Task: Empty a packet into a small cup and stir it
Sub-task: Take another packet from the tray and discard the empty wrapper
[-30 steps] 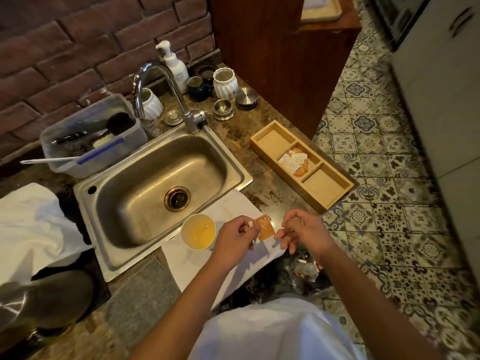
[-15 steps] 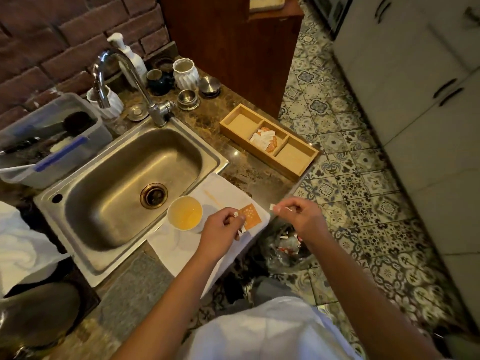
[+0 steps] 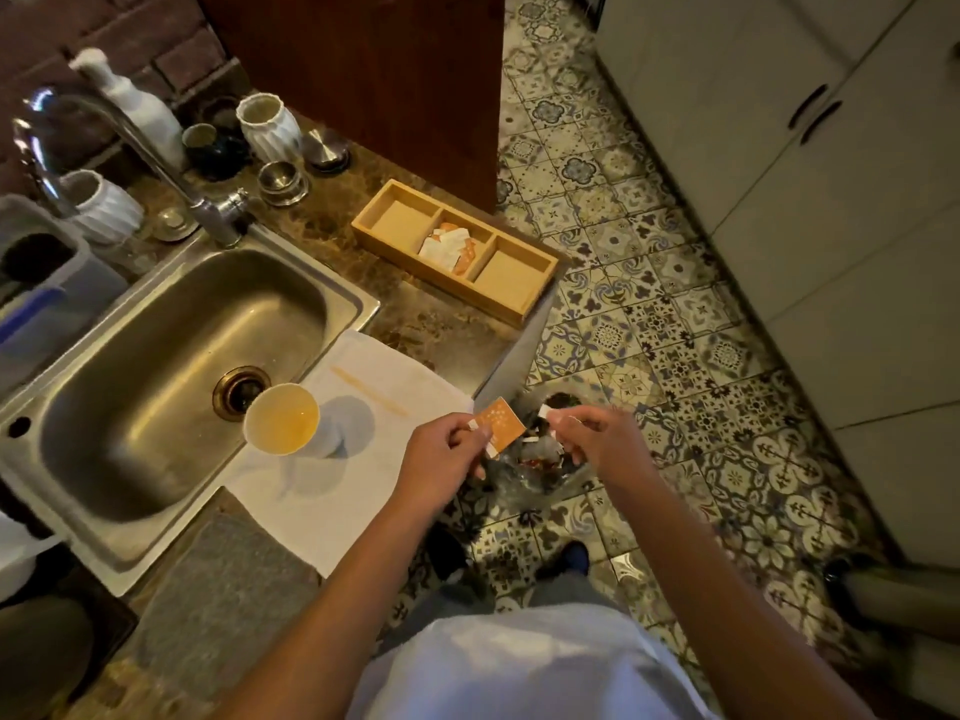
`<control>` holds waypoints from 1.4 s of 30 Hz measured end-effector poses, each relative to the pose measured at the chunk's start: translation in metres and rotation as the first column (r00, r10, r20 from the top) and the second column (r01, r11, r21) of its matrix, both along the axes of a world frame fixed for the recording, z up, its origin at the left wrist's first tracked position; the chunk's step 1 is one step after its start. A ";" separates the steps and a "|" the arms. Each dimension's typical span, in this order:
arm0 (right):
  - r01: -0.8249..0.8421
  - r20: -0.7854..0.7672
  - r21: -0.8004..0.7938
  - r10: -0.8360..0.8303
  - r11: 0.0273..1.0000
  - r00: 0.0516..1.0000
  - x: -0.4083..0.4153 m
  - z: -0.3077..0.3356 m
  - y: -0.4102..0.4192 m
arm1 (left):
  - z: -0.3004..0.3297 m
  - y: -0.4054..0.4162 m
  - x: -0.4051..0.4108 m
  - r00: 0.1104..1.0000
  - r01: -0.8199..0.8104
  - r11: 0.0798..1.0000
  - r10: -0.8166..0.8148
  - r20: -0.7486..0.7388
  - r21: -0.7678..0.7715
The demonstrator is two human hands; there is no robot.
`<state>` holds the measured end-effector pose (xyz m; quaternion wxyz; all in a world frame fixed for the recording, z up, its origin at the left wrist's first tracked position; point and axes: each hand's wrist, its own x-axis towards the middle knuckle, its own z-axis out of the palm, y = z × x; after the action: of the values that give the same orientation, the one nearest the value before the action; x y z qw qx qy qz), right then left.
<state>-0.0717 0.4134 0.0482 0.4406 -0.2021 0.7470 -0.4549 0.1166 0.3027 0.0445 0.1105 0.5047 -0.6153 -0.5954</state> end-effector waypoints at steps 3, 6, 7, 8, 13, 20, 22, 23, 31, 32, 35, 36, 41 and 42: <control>0.050 0.001 0.017 -0.050 0.999 0.999 -0.023 -0.014 0.025 | -0.011 0.017 -0.025 0.998 0.026 1.000 -0.026 0.051 0.007; 0.161 0.083 0.048 -0.164 0.986 0.983 -0.049 -0.036 0.050 | -0.027 0.037 -0.051 0.994 0.035 0.998 -0.040 0.105 0.045; 0.192 0.122 0.066 -0.199 0.979 0.972 -0.057 -0.042 0.057 | -0.034 0.044 -0.059 0.989 0.048 0.997 -0.057 0.140 0.066; 0.212 0.160 0.087 -0.224 0.973 0.961 -0.065 -0.048 0.064 | -0.041 0.050 -0.067 0.983 0.053 0.994 -0.068 0.168 0.091; 0.200 0.195 0.151 -0.228 0.968 0.954 -0.102 -0.078 0.090 | -0.072 0.068 -0.106 0.973 0.035 0.986 -0.071 0.220 0.165; 0.295 0.097 0.278 -0.332 0.914 0.938 -0.128 -0.122 0.094 | -0.120 0.063 -0.146 0.939 0.063 0.977 -0.128 0.320 0.205; 0.336 0.067 0.291 -0.370 0.896 0.927 -0.130 -0.138 0.095 | -0.139 0.057 -0.154 0.933 0.061 0.970 -0.140 0.333 0.236; 0.341 0.055 0.293 -0.372 0.893 0.927 -0.129 -0.148 0.095 | -0.149 0.052 -0.158 0.928 0.066 0.967 -0.149 0.341 0.245; 0.413 0.138 0.462 -0.523 0.785 0.841 -0.122 -0.255 0.073 | -0.268 0.020 -0.189 0.851 0.024 0.937 -0.202 0.485 0.348; 0.420 0.131 0.464 -0.529 0.780 0.839 -0.121 -0.270 0.070 | -0.283 0.016 -0.192 0.846 0.015 0.935 -0.201 0.494 0.354; 0.423 0.072 0.463 -0.509 0.779 0.858 -0.124 -0.309 0.054 | -0.328 0.002 -0.199 0.827 0.015 0.940 -0.204 0.523 0.342; 0.427 0.044 0.463 -0.502 0.777 0.864 -0.126 -0.325 0.049 | -0.345 -0.002 -0.201 0.826 0.009 0.945 -0.191 0.530 0.327; 0.447 0.008 0.515 -0.526 0.731 0.850 -0.137 -0.406 0.021 | -0.414 -0.023 -0.217 0.832 -0.066 0.961 -0.095 0.546 0.268; 0.465 0.008 0.518 -0.547 0.718 0.837 -0.136 -0.423 0.016 | -0.428 -0.025 -0.218 0.828 -0.067 0.961 -0.096 0.552 0.267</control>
<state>-0.2082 0.4296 -0.3752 0.3942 0.1677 0.8264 -0.3654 -0.1014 0.2777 -0.3833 -0.1504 0.6624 -0.5356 -0.5017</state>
